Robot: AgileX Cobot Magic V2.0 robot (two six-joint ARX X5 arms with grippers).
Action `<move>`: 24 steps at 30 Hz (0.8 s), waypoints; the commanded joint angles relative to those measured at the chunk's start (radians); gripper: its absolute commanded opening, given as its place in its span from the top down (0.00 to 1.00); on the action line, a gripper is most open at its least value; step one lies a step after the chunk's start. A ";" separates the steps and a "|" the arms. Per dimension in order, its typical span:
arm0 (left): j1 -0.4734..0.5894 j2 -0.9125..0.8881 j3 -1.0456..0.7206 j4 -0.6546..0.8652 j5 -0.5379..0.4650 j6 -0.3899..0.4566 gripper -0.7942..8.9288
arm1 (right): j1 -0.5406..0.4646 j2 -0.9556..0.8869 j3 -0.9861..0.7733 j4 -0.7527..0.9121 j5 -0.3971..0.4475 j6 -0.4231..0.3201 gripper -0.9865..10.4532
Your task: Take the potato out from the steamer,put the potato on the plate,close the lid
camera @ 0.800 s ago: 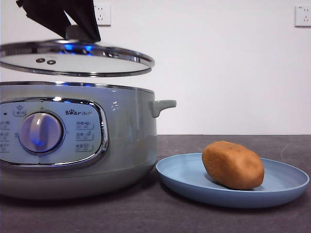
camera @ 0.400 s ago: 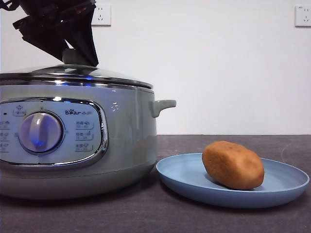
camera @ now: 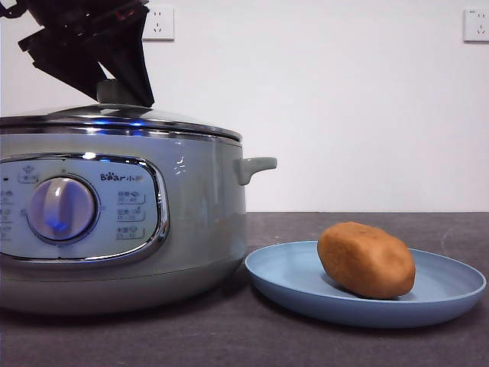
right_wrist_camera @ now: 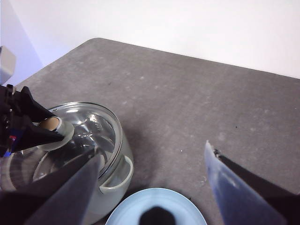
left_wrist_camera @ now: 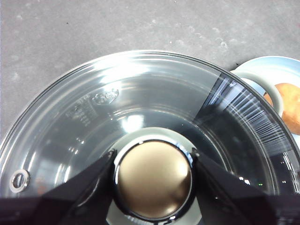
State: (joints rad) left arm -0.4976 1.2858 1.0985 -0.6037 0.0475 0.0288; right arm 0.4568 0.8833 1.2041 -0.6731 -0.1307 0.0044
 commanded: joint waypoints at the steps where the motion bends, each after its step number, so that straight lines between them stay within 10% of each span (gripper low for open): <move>1: 0.002 -0.005 -0.008 -0.021 0.029 -0.035 0.92 | 0.002 0.000 0.001 0.005 0.002 0.006 0.59; 8: 0.002 -0.006 -0.007 -0.013 0.029 -0.036 0.57 | 0.002 0.000 0.001 0.005 0.001 0.006 0.59; 24: 0.002 -0.053 0.130 -0.003 0.011 -0.033 0.56 | 0.002 0.000 0.001 0.006 0.001 0.006 0.59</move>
State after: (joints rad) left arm -0.4965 1.2499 1.2106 -0.6125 0.0639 -0.0006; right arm 0.4568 0.8833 1.2041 -0.6731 -0.1307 0.0044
